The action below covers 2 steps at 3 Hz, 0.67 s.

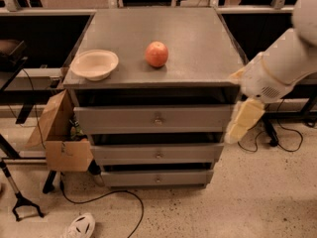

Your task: Open top drawer

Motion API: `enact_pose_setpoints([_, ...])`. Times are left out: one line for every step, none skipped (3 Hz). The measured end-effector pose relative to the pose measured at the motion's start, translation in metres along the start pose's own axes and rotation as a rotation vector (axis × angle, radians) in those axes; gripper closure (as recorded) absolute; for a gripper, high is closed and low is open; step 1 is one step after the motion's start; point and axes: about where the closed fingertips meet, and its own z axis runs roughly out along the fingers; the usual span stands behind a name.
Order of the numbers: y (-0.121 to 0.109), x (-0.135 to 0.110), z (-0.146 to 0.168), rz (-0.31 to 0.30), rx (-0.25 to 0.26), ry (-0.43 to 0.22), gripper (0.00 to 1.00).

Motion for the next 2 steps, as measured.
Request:
enact_pose_setpoints([-0.010, -0.011, 0.062, 0.023, 0.003, -0.083, 0.00])
enact_pose_setpoints([-0.030, -0.021, 0.064, 0.025, 0.081, -0.120, 0.00])
